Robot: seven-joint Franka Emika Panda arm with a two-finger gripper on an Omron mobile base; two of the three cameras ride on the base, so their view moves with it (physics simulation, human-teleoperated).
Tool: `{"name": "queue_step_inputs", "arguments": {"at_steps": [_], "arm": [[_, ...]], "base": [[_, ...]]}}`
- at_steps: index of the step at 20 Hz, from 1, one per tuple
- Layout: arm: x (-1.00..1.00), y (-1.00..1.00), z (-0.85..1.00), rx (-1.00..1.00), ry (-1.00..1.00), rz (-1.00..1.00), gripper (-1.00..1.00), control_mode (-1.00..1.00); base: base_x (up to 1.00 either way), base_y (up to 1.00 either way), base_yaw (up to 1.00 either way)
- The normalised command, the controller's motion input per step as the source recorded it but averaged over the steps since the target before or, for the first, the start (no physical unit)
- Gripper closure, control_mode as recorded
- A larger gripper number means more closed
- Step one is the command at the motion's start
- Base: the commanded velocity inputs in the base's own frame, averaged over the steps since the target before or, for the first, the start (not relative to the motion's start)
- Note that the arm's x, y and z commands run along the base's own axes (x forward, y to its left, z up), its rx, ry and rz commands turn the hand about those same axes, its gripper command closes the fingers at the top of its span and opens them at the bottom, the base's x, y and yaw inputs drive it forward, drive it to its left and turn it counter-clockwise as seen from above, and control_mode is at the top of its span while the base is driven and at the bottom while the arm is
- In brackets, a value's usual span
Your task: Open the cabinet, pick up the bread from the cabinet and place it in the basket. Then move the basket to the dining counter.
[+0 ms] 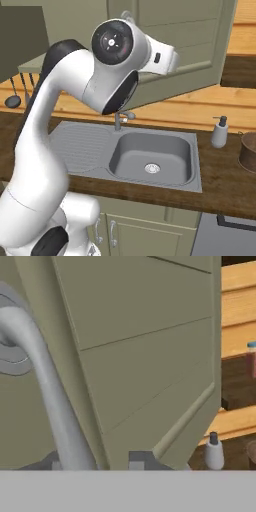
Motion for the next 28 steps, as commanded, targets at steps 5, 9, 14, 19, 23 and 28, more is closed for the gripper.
{"name": "queue_step_inputs", "arguments": {"at_steps": [5, 9, 14, 19, 23, 28], "arm": [[-0.97, -0.85, 0.00, 0.04, 0.01, 0.00, 1.00, -1.00], [-0.25, -0.18, 0.00, 0.01, 0.03, 0.00, 1.00, -1.00], [-0.08, 0.14, 0.00, 0.00, 0.03, 0.00, -1.00, -1.00], [-0.88, 0.00, 0.00, 0.00, 0.06, -0.28, -1.00, -1.00], [-0.82, 0.47, 0.02, -0.11, 0.13, -0.41, -1.00, -1.00], [-0.64, 0.93, 0.01, -0.39, 0.13, -0.25, -1.00, -1.00]], "base": [[0.00, 0.00, 0.00], [0.00, 0.00, 0.00], [0.00, 0.00, 0.00], [0.00, 0.00, 0.00], [0.00, 0.00, 0.00], [0.00, 0.00, 0.00]]}}
